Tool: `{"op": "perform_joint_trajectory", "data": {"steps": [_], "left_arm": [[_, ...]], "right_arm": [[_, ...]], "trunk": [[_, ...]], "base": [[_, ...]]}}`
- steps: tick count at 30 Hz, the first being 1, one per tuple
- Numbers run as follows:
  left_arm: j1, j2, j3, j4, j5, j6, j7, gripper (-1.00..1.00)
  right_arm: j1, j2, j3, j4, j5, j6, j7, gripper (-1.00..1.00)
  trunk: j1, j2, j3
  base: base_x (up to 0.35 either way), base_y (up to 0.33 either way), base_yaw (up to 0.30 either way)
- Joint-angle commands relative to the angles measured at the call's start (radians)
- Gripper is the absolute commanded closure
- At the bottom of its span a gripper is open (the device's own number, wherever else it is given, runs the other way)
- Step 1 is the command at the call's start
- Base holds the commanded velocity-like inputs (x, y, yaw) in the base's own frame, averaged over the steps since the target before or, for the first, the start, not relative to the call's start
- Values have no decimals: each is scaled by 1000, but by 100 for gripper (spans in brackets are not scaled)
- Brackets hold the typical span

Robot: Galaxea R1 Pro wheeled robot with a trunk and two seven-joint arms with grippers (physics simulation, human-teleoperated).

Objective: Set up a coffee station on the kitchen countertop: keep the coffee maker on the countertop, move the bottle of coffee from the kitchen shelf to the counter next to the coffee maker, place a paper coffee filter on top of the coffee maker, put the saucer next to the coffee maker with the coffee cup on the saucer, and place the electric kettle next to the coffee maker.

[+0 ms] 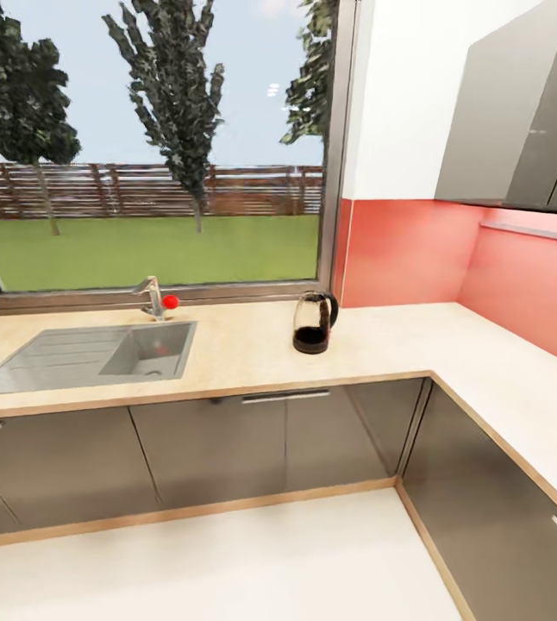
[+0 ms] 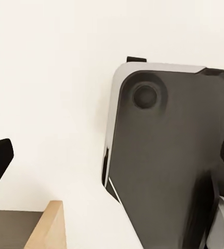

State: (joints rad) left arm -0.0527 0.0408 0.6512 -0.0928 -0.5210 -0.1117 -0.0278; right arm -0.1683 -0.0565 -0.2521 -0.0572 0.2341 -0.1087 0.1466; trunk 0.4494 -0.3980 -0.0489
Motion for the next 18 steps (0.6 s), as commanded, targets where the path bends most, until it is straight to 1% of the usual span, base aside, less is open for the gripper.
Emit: {"op": "perform_joint_trajectory", "data": {"steps": [1, 6, 16, 18], "left_arm": [[-1, 0, 7, 1, -8, -3, -3, -100], [-1, 0, 7, 0, -8, -3, -3, -100], [-1, 6, 8, -3, -8, -4, -3, -100], [-1, 7, 8, -5, -8, -5, -3, -100]], "right_arm": [[-1, 0, -9, 0, 8, -3, 4, -100], [-1, 0, -8, 0, 10, -5, 3, -100], [-1, 0, -5, 0, 12, -37, 2, -100], [0, -1, -6, 0, 12, -39, 3, -100]], "trunk": [[1, -2, -1], [1, -2, 1], [1, -2, 1], [1, -2, 1]], "base": [[0, 0, 191], [0, 0, 81], [0, 0, 5], [0, -90, 0]]}}
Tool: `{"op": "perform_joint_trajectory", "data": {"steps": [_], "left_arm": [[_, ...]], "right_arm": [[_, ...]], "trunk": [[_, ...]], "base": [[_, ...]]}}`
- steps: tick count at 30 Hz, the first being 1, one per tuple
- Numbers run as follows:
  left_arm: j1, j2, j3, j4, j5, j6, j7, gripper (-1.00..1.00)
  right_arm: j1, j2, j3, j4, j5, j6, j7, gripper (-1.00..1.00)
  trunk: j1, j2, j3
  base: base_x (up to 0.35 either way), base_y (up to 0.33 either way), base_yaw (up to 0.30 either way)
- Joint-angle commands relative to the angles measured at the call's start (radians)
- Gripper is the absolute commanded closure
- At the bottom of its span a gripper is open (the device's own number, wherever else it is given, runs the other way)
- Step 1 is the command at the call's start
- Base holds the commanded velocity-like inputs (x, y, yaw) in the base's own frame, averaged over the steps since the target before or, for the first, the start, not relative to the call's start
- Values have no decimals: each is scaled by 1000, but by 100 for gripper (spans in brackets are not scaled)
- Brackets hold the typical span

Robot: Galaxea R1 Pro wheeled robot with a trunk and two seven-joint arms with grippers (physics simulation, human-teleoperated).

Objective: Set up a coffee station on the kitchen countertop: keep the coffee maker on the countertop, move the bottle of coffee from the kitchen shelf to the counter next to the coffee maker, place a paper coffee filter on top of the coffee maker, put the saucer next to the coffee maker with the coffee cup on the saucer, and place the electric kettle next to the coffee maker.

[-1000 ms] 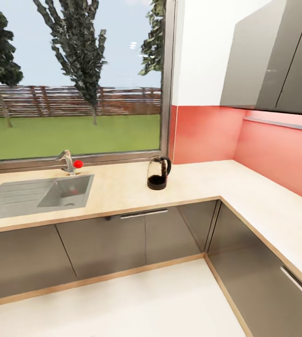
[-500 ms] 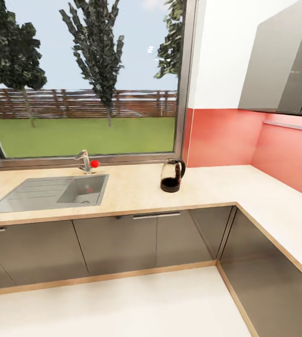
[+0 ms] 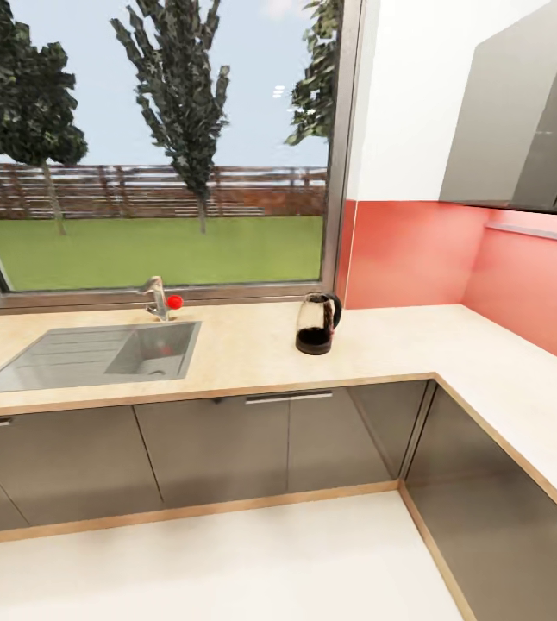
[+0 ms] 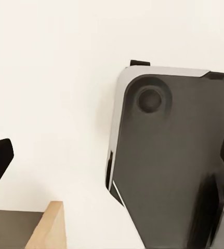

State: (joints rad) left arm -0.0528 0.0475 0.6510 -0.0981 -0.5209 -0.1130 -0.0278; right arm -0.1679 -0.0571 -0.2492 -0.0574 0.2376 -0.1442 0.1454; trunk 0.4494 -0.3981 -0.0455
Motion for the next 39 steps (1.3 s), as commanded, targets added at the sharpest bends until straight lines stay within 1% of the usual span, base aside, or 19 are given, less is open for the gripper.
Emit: {"op": "perform_joint_trajectory", "data": {"steps": [1, 10, 13, 15, 17, 20, 24, 29, 31, 33, 34, 36, 37, 39], "left_arm": [[-1, 1, 9, 0, -8, -3, -3, -100], [-5, 14, 8, -8, -11, -4, -4, -100], [-11, 35, 6, -26, -12, -5, -4, -100], [-13, 47, 6, -59, -11, -5, -4, -100], [-15, 54, 7, -99, -10, -4, -4, -100], [-17, 56, 8, -145, -9, -4, -3, -100], [-19, 57, 8, -175, -8, -4, -3, -100], [-19, 58, 8, -180, -8, -4, -3, -100], [-19, 63, 8, -182, -8, -4, -3, -100], [-19, 69, 8, -182, -7, -4, -3, -100], [-19, 70, 8, -182, -7, -4, -3, -100], [-20, 73, 8, -183, -7, -4, -3, -100], [-22, 74, 9, -183, -7, -4, -3, -100], [-26, 75, 9, -181, -7, -3, -3, -100]], "right_arm": [[-1, 0, -9, 1, 8, -3, 4, -100], [-1, 0, -14, -4, 5, -1, 4, -100], [-1, 0, -14, -10, 5, -1, 4, -100], [-1, -1, -13, -13, 6, -2, 4, -100], [-1, 0, -13, -41, 6, -3, 2, -100], [-2, 3, -12, -134, 6, -2, -1, -100], [-2, 8, -10, -341, 4, -2, -3, -100], [-6, 41, -10, -618, 2, -1, -3, -100], [-11, 56, -10, -713, 1, -1, -3, -100], [-29, 72, -10, -796, 1, -1, -3, -100], [-36, 76, -10, -816, 1, -1, -3, -100], [-71, 90, -10, -881, -5, 2, -3, -100], [-92, 95, -10, -906, -16, 3, -2, -100], [-138, 102, -9, -939, -61, 5, -1, -100]], "trunk": [[1, -2, -2], [1, -2, -2], [1, -2, -2], [1, -2, -2], [1, -2, -2], [1, -2, -2], [1, -2, -2], [1, -2, -2], [1, -2, -2], [1, -2, -2], [1, -2, -2], [1, -2, -2], [1, -2, -2], [1, -2, -2]], "base": [[0, -159, 0], [64, -239, 0], [81, -98, 0], [25, -31, 0], [10, -13, 0], [4, -5, 0], [1, -1, 0], [0, 0, 0], [0, 0, 0], [0, 0, 0], [0, 0, 0], [0, 0, 0], [0, 0, 0], [0, 0, 0]]}}
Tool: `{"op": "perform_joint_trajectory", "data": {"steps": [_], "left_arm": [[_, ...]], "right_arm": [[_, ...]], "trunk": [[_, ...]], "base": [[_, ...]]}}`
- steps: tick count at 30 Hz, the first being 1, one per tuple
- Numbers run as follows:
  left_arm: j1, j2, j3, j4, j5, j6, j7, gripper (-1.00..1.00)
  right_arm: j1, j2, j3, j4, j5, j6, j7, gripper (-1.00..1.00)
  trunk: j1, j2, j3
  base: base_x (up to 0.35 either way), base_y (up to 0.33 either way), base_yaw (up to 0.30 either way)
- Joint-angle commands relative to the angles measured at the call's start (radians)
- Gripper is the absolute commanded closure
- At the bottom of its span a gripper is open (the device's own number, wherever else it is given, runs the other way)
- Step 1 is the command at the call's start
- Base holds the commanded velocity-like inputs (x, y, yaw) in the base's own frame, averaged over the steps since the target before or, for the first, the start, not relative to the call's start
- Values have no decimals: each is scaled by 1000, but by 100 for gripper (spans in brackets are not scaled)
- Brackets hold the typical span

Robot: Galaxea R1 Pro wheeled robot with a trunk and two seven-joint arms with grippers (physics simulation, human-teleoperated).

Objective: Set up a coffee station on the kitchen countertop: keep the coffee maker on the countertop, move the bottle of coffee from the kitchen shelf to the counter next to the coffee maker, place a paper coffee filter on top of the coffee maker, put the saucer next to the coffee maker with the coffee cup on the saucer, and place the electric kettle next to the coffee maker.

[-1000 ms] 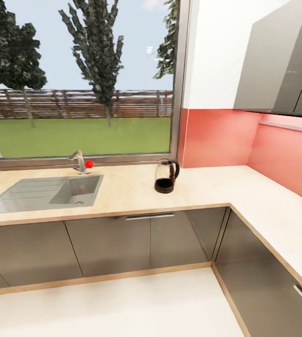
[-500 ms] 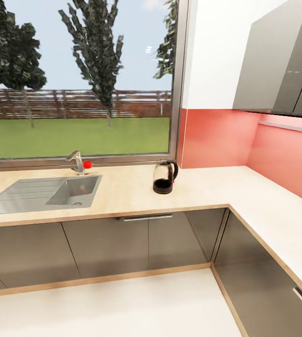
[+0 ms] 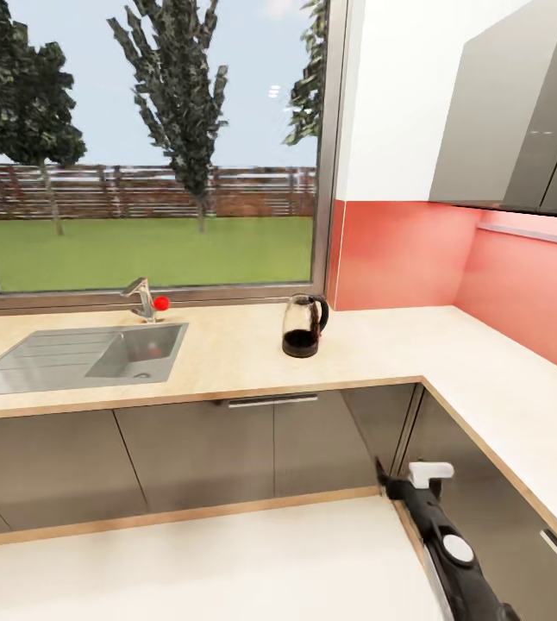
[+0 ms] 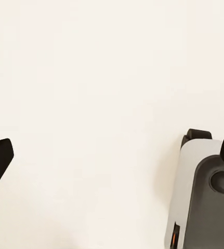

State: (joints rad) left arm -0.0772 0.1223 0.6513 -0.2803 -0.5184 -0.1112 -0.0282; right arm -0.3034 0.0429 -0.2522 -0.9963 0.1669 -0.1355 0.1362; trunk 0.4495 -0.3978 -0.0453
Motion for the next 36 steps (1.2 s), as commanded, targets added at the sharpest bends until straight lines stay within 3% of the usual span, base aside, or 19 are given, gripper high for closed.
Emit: {"op": "perform_joint_trajectory", "data": {"steps": [1, 4, 8, 10, 15, 18, 21, 24, 28, 32, 36], "left_arm": [[-3, 0, 8, 1, -9, -4, -3, -100], [-5, 0, 7, 3, -10, -5, -9, -100], [-4, 4, 4, 9, -11, -5, -28, -100], [-4, 8, 2, 8, -12, -5, -72, -100], [-3, 48, 8, 4, -10, -4, -262, -100], [-3, 56, 9, 3, -11, -5, -288, -100], [1, 59, 10, 3, -13, -5, -256, -100], [5, 57, 7, 6, -15, -4, -183, -100], [7, 55, -1, 13, -19, -4, -124, -100], [7, 43, -2, 27, -12, -3, -112, -100], [9, 41, -5, 45, -12, -4, -116, -100]], "right_arm": [[-27, 3, -5, -10, -19, -2, 9, -100], [-103, 4, -3, -22, -86, 3, 12, -100], [-204, 2, -1, -26, -109, 60, 13, -100], [-265, 0, -1, -27, -113, 128, 14, -100], [-398, -1, -1, -22, -115, 235, 17, -100], [-425, -2, 0, -24, -115, 251, 24, -100], [-434, -3, 1, -20, -115, 256, 67, -100], [-437, -2, 2, -17, -109, 255, 131, -100], [-437, -4, 2, -11, -106, 256, 161, -100], [-435, -11, 14, 2, -94, 258, 177, -100], [-435, -1, 13, 25, -88, 261, 190, -100]], "trunk": [[1, -2, -2], [1, -2, -2], [1, -2, -2], [1, -2, -2], [1, -2, -2], [1, -2, -2], [1, -2, -2], [1, -2, -2], [1, -2, -2], [1, -2, -2], [1, -2, -2]], "base": [[0, 0, 0], [0, 0, 0], [0, 0, 0], [0, 0, 0], [0, 0, 0], [0, 0, 0], [2, 0, 0], [140, 0, 0], [280, -4, 0], [161, -37, 0], [1, 0, 0]]}}
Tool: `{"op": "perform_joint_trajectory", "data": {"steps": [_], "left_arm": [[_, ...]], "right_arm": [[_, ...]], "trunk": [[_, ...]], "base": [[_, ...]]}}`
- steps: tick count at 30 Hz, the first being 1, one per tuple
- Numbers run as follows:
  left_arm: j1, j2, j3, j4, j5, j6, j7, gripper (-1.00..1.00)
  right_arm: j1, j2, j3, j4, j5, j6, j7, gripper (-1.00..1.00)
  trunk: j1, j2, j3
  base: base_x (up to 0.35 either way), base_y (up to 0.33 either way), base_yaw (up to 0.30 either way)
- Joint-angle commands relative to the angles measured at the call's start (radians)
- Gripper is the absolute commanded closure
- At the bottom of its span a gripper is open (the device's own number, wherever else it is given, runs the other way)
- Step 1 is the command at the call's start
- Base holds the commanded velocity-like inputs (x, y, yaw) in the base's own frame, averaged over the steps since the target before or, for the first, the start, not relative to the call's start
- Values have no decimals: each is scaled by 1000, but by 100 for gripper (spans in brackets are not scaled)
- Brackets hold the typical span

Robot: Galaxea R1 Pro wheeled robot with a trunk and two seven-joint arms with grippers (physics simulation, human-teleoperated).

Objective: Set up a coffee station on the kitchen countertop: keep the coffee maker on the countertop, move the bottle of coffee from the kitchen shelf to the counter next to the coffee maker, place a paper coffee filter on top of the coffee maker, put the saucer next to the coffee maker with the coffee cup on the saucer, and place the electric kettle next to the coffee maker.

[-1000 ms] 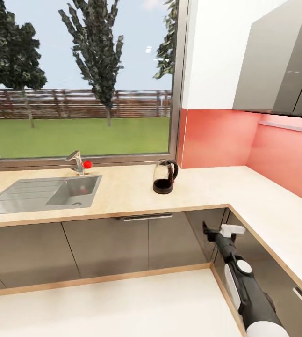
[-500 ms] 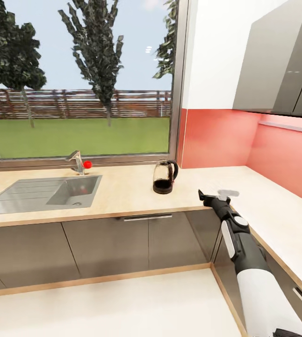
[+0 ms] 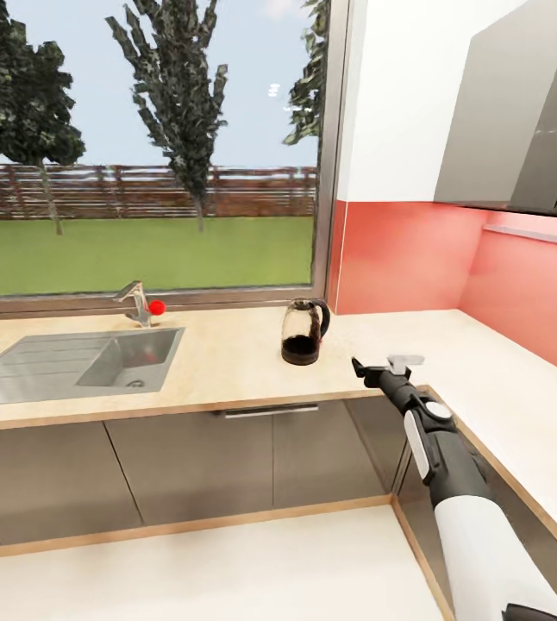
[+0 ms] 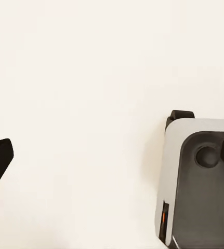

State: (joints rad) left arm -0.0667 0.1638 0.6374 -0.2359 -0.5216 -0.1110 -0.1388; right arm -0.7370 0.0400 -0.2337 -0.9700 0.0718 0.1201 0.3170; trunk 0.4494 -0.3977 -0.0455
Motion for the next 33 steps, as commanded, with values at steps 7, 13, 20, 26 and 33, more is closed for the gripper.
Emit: {"op": "perform_joint_trajectory", "data": {"steps": [7, 13, 20, 26, 33], "left_arm": [[-1, -21, 6, -14, -9, -6, -8, -100], [-2, -36, 4, -21, -9, -15, -11, -100], [2, -35, 4, -11, -9, -18, -11, -100], [9, -35, 4, -8, -8, -12, -6, -100], [11, -34, 4, 21, -8, 0, 2, -100]], "right_arm": [[-1, -29, -6, -16, 11, 7, 1, -100], [-1, -40, -7, 2, 12, 6, 30, -100], [-1, -58, -4, 17, 12, 5, 70, -100], [-1, -60, -1, 19, 13, 4, 103, -100], [-1, -60, -1, 21, 14, 4, 192, -100]], "trunk": [[1, -2, -2], [1, -2, -2], [1, -2, -2], [1, -2, -2], [1, -2, -2]], "base": [[151, 0, 0], [317, 0, 0], [317, -72, 0], [327, -43, 0], [337, -3, 0]]}}
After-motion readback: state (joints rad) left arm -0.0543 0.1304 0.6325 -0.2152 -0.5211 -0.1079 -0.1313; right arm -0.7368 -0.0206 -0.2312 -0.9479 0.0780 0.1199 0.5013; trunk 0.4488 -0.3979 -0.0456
